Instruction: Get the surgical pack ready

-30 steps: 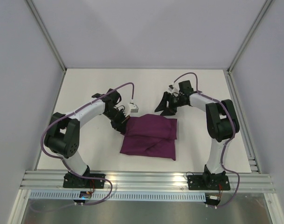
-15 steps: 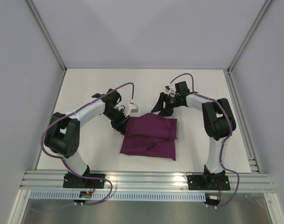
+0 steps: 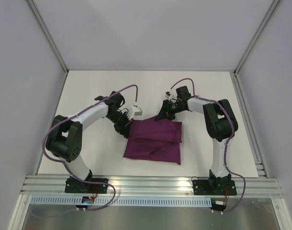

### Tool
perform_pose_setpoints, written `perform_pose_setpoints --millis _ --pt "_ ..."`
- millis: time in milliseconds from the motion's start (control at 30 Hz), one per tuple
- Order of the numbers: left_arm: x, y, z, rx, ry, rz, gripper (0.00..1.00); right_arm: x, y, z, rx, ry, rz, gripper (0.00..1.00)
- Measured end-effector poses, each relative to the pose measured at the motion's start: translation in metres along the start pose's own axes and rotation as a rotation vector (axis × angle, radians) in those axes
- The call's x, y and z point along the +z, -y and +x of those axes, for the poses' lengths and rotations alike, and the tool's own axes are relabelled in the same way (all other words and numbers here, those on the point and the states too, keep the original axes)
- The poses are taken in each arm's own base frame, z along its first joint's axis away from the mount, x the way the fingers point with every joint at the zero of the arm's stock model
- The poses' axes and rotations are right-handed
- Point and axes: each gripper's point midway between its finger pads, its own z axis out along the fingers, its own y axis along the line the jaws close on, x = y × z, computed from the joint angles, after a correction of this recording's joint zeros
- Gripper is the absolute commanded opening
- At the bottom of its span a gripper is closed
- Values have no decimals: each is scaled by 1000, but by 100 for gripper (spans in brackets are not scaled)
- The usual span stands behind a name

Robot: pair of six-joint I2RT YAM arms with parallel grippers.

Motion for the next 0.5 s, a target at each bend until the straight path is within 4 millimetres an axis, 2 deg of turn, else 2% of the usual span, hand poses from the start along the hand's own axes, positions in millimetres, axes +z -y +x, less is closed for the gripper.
perform_pose_setpoints --millis 33,133,300,500 --pt "0 0 0 0 0 0 0 0 -2 0 -2 -1 -7 19" --pt "0 0 0 0 0 0 0 -1 -9 -2 -8 1 -40 7" --pt "1 0 1 -2 -2 2 0 -8 -23 -8 -39 33 -60 4" --pt "1 -1 0 0 1 0 0 -29 -52 -11 -123 113 -51 1"
